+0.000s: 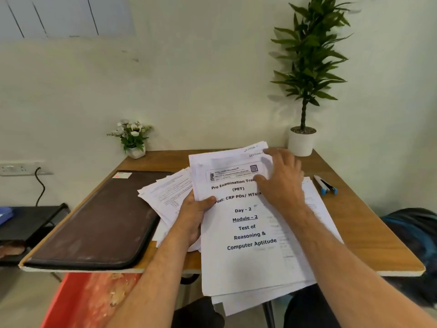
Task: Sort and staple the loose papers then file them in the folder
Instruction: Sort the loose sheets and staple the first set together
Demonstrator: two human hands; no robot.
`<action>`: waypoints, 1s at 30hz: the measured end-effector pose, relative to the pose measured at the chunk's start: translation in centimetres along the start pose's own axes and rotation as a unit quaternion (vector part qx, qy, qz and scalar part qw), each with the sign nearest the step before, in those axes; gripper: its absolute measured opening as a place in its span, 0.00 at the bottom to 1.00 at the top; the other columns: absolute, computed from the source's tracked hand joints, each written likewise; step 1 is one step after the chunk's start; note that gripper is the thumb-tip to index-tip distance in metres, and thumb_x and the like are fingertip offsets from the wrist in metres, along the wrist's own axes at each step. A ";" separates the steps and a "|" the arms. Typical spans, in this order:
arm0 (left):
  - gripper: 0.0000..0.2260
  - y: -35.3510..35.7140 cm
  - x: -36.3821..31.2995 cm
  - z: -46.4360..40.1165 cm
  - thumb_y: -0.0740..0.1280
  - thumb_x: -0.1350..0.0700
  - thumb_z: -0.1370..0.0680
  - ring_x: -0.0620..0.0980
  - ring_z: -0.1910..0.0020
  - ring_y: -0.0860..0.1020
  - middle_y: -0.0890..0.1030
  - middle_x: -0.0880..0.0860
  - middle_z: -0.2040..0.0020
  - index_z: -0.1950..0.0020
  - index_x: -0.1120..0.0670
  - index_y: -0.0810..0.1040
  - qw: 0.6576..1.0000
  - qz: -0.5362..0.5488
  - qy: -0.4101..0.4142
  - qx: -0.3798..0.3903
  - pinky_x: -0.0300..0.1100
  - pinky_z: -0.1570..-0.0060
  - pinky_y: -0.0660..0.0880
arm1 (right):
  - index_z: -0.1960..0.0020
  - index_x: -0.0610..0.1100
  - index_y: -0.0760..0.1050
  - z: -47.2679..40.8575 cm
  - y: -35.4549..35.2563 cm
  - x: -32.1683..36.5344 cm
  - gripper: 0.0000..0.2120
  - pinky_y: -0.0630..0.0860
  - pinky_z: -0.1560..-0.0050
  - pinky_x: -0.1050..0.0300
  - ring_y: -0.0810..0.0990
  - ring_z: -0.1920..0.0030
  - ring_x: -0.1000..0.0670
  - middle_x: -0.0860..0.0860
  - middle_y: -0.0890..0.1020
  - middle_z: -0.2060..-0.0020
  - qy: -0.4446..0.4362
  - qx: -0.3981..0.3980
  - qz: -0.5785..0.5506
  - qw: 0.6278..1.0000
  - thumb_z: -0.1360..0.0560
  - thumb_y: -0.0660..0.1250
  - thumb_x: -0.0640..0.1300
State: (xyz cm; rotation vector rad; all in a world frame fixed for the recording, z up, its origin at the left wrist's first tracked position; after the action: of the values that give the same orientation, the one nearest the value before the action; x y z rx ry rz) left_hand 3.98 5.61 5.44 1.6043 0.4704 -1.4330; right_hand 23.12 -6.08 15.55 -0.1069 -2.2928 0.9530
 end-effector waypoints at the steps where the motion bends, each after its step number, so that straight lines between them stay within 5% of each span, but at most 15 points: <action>1: 0.18 -0.5 0.6 -0.2 0.67 0.68 0.22 0.61 0.46 0.85 0.85 0.59 0.42 0.34 0.56 0.78 1.000 0.011 -0.011 -0.006 0.55 0.51 0.83 | 0.27 0.52 0.65 0.3 0.4 -1.8 0.34 0.67 0.32 0.42 0.66 0.32 0.45 0.48 0.67 0.30 0.044 0.018 -0.014 0.999 0.29 0.76 0.50; 5: 0.17 -2.2 3.5 -1.3 0.66 0.68 0.22 0.63 0.45 0.84 0.84 0.60 0.42 0.34 0.56 0.78 0.997 0.035 -0.063 -0.026 0.58 0.49 0.82 | 0.31 0.49 0.71 2.8 4.5 -6.8 0.29 0.81 0.47 0.49 0.85 0.49 0.49 0.50 0.83 0.44 0.223 0.192 -0.242 0.925 0.29 0.77 0.52; 9: 0.17 -3.6 5.3 -2.5 0.68 0.68 0.23 0.66 0.41 0.82 0.84 0.63 0.42 0.35 0.60 0.79 0.995 0.013 -0.086 -0.052 0.64 0.39 0.77 | 0.36 0.47 0.74 5.0 7.4 -8.4 0.23 0.82 0.64 0.55 0.87 0.57 0.48 0.50 0.87 0.51 0.261 0.265 -0.315 0.873 0.29 0.78 0.42; 12: 0.13 -3.2 5.6 -3.0 0.68 0.68 0.22 0.62 0.46 0.84 0.85 0.61 0.44 0.38 0.60 0.80 0.993 -0.023 -0.109 -0.036 0.60 0.43 0.79 | 0.36 0.44 0.75 5.2 8.1 -9.3 0.22 0.82 0.64 0.55 0.87 0.57 0.48 0.48 0.86 0.51 0.270 0.246 -0.351 0.862 0.28 0.77 0.39; 17: 0.16 -2.9 6.3 -3.2 0.70 0.68 0.23 0.63 0.40 0.82 0.84 0.61 0.41 0.35 0.61 0.80 0.989 -0.061 -0.137 0.010 0.61 0.35 0.75 | 0.39 0.43 0.78 5.9 8.6 -10.5 0.15 0.84 0.58 0.50 0.87 0.53 0.44 0.46 0.86 0.49 0.293 0.227 -0.408 0.834 0.25 0.73 0.37; 24: 0.13 -2.8 6.1 -3.4 0.67 0.65 0.22 0.67 0.41 0.81 0.84 0.64 0.43 0.37 0.64 0.80 0.981 -0.107 -0.164 -0.016 0.65 0.38 0.76 | 0.43 0.51 0.82 5.2 9.0 -9.2 0.10 0.82 0.51 0.55 0.86 0.54 0.54 0.56 0.87 0.52 0.226 0.249 -0.343 0.877 0.24 0.73 0.47; 30: 0.21 -3.5 6.9 -3.2 0.74 0.65 0.29 0.66 0.42 0.82 0.83 0.64 0.41 0.36 0.63 0.80 0.986 -0.057 -0.149 -0.058 0.67 0.40 0.76 | 0.42 0.46 0.82 7.6 9.2 -9.8 0.12 0.83 0.52 0.49 0.87 0.50 0.46 0.49 0.87 0.49 0.267 0.262 -0.432 0.821 0.24 0.73 0.40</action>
State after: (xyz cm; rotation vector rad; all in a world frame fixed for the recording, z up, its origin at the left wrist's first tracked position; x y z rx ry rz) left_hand 4.85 8.08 -2.52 1.2615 0.4648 -1.6676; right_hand 24.87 -6.94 0.16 0.7472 -1.2485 0.8513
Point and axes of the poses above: each hand's wrist, its own z-axis away from the middle knuckle, its own y-axis out of the palm, x = y × z, the point moved 9 cm from there along -z, towards the middle knuckle
